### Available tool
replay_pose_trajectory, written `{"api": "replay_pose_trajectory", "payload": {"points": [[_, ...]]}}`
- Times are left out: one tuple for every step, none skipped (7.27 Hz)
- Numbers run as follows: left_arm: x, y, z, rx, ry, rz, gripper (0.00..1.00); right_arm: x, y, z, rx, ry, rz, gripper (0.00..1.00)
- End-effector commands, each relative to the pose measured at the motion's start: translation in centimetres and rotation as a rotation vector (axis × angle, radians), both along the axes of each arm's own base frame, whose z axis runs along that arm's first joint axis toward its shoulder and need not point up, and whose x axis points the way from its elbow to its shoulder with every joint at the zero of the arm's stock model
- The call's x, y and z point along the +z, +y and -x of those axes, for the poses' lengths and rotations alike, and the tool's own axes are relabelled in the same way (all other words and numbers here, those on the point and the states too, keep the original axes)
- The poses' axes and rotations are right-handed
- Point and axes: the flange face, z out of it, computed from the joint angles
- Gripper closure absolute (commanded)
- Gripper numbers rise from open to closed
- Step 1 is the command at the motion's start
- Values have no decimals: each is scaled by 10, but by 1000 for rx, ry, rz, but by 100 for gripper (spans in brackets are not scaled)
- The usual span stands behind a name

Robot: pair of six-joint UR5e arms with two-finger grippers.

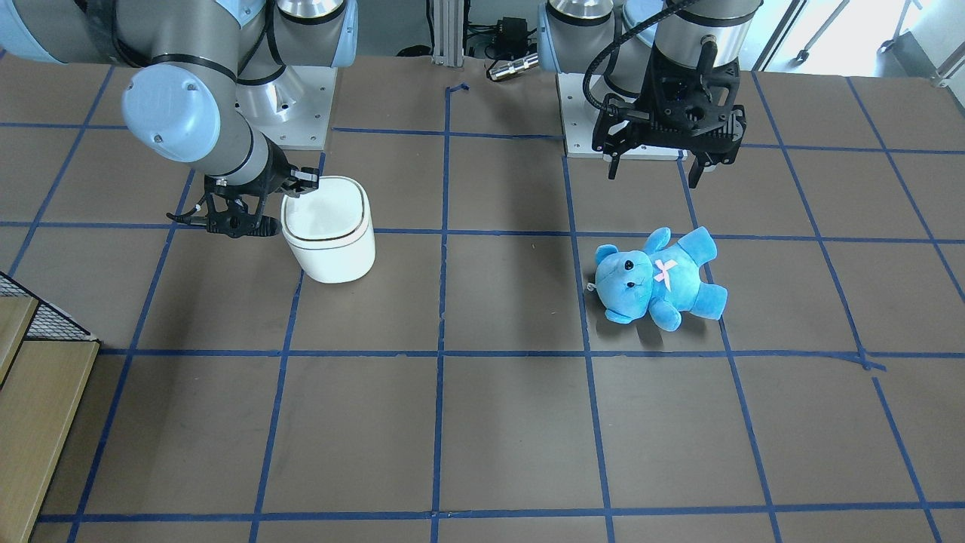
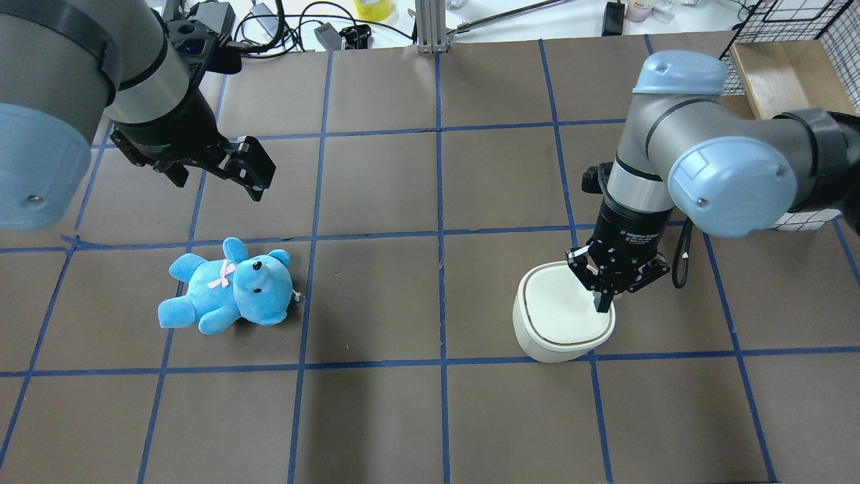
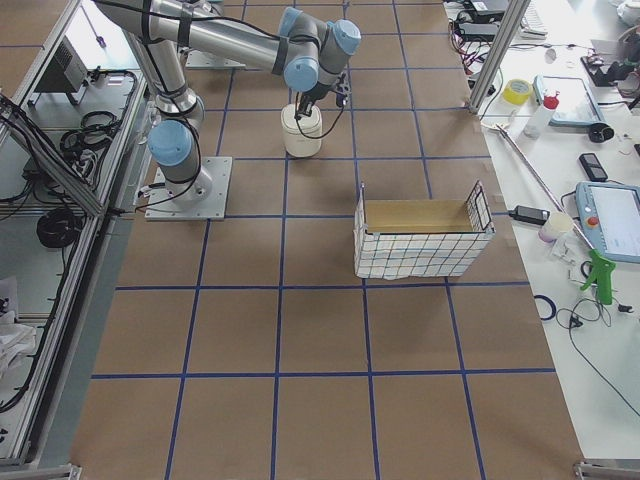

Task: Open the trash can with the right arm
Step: 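Press the right gripper on the lid's near edge to tip it open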

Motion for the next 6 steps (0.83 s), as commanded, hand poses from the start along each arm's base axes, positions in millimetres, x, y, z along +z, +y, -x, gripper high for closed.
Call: {"api": "replay_pose_trajectory", "payload": {"points": [[0,0,0,0,0,0,0,-10,-1,0,2,2,-14,100],[0,0,0,0,0,0,0,-12,-2,0,0,3,-17,100],[0,0,0,0,0,0,0,-13,-2,0,0,3,-17,100],[0,0,0,0,0,0,0,-17,-3,0,0,3,-26,100],[0,0,0,0,0,0,0,-19,-6,1,2,9,-13,100],[0,0,0,0,0,0,0,-19,-6,0,0,5,-11,100]]}}
